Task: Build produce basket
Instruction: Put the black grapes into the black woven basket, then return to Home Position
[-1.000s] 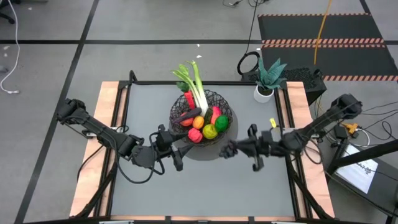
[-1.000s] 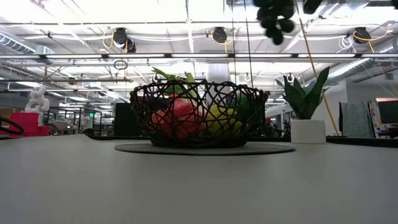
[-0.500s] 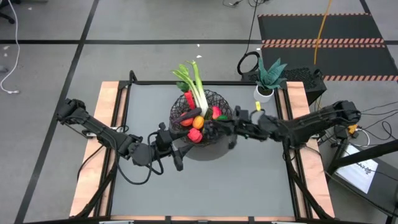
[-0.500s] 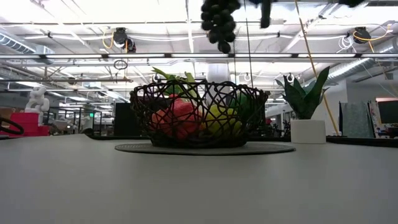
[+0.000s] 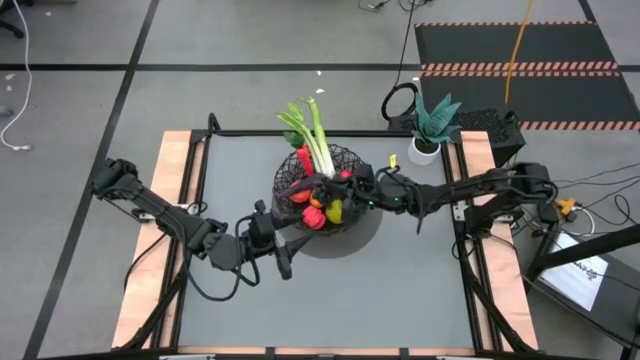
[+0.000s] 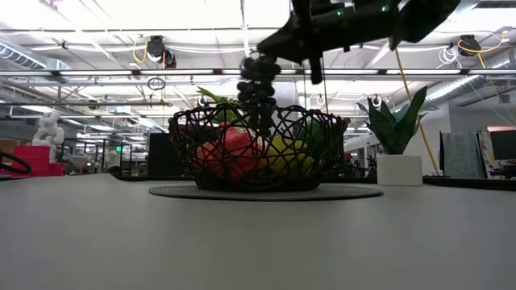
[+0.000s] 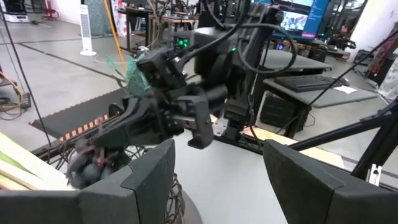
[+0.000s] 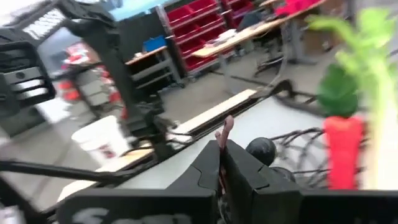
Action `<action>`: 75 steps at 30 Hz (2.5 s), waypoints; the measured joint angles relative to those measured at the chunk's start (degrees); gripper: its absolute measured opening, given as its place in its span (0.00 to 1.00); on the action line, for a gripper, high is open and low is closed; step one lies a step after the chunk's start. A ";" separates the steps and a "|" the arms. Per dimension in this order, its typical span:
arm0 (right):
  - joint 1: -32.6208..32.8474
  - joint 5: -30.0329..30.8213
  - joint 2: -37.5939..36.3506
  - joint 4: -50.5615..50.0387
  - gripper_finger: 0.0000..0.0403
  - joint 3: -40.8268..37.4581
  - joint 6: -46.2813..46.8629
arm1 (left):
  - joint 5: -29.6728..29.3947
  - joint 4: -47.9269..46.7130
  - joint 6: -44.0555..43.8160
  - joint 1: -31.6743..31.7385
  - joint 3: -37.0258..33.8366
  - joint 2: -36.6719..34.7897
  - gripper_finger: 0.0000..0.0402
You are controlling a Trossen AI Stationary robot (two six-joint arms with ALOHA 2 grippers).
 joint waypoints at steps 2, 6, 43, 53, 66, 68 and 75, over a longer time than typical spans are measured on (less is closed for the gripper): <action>-0.32 -3.88 1.62 2.77 0.01 0.00 2.05 | 0.00 0.00 0.00 0.00 0.00 0.00 0.61; -0.38 -7.89 3.01 5.68 0.01 0.00 1.81 | -0.02 0.00 -0.02 0.02 0.00 0.02 0.61; 22.13 1.77 -29.36 -44.97 0.30 -0.16 -15.79 | -1.11 -6.42 0.51 0.29 0.00 0.06 0.61; 30.07 6.72 -40.36 -38.43 0.02 -15.72 -21.08 | -0.43 -11.01 -0.28 3.43 -0.02 0.07 0.60; 27.39 4.45 -56.76 -28.23 0.00 -35.93 -29.39 | 14.77 19.50 13.43 10.47 -19.59 0.09 0.10; 26.59 4.44 -58.32 -26.41 0.00 -38.37 -29.55 | 19.91 24.48 16.08 11.35 -22.32 0.09 0.03; 24.40 2.92 -60.93 -23.34 0.00 -42.36 -29.99 | 24.11 33.57 19.49 11.85 -29.32 0.04 0.04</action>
